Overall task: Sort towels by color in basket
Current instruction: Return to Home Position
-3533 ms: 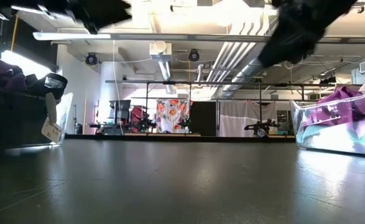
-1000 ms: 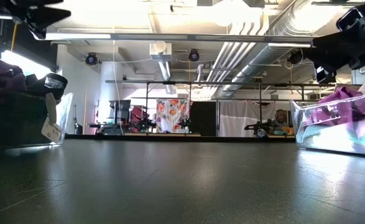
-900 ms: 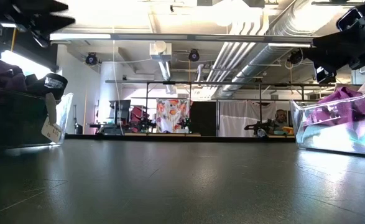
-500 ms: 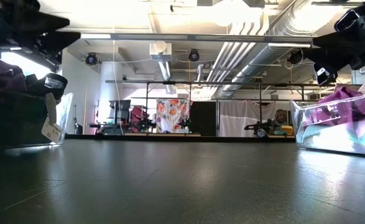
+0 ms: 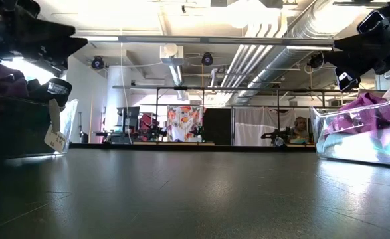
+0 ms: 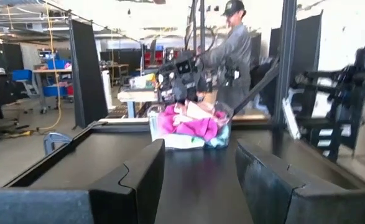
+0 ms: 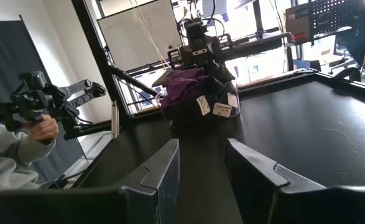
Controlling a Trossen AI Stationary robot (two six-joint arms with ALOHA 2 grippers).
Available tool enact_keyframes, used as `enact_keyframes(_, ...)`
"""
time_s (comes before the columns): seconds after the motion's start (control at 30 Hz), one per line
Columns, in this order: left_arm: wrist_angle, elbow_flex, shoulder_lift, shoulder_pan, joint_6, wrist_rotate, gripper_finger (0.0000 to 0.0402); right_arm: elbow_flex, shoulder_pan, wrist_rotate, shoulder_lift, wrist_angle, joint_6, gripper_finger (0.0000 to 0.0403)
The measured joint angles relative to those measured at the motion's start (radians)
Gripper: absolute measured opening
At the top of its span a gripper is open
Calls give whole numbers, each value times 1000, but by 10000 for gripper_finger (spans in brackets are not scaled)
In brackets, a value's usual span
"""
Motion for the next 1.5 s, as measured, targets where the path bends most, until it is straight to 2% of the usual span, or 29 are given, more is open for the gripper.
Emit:
enact_keyframes(0.17, -73, 0, 1, 1, 38, -36, 181, 0, 0, 0, 0, 0, 0, 128)
enact_keyframes(0.27, -70, 0, 8, 2, 24, -28, 164, 0, 0, 0, 0, 0, 0, 128)
enact_keyframes(0.37, -79, 0, 9, 1, 32, -6, 114, 0, 0, 0, 0, 0, 0, 128)
enact_keyframes(0.47, -80, 0, 14, 2, 50, 1, 38, 0, 0, 0, 0, 0, 0, 128)
enact_keyframes(0.53, -80, 0, 21, 2, 55, 1, 11, 0, 0, 0, 0, 0, 0, 128)
enact_keyframes(0.67, -81, 0, 40, 2, 57, 1, 17, 0, 0, 0, 0, 0, 0, 128)
enact_keyframes(0.9, -81, 0, 81, 1, 32, 1, 1, 0, 0, 0, 0, 0, 0, 128)
enact_keyframes(1.23, -81, 0, 86, 1, 31, 1, 5, 0, 0, 8, 0, 0, -6, 128)
enact_keyframes(1.37, -81, 0, 86, 1, 31, 1, 5, 0, -12, 58, 0, 8, -175, 128)
enact_keyframes(1.5, -81, 0, 86, 1, 31, 1, 5, 0, -14, 58, 0, 7, -378, 128)
